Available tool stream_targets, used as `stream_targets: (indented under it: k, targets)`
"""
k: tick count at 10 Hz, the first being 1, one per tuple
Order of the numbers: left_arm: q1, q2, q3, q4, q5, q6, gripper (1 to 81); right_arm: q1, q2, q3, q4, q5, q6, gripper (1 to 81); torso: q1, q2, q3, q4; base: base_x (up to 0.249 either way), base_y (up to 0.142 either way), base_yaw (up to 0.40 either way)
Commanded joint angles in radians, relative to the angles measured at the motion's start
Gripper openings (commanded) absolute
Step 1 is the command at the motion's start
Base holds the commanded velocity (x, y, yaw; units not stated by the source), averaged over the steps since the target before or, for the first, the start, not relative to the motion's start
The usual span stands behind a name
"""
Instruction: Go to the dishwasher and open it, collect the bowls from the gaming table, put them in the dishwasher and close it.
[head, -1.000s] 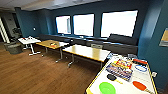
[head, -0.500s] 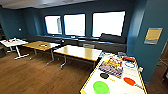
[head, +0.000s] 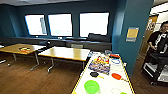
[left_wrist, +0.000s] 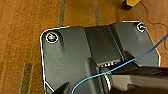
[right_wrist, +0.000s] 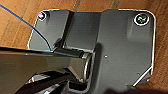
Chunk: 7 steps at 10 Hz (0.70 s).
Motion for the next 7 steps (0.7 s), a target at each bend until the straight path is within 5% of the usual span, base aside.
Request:
stream_targets:
  k: [1,4,7]
  targets:
    - [-0.051,-0.001,-0.002,-0.002,0.046,-0.002,81.1,0.043,0.004,0.004,-0.005,-0.049,-0.004,81.1,0.000,0.000,0.000,0.000,0.000,0.000,-0.362]
    - [-0.049,0.000,-0.002,-0.004,0.046,-0.002,81.1,0.043,0.004,0.004,-0.005,-0.049,-0.004,81.1,0.000,0.000,0.000,0.000,0.000,0.000,-0.312]
    - [-0.051,-0.001,-0.002,-0.005,0.046,-0.002,81.1,0.043,0.004,0.004,-0.005,-0.049,-0.004,81.1,0.000,0.000,0.000,0.000,0.000,0.000,-0.029]
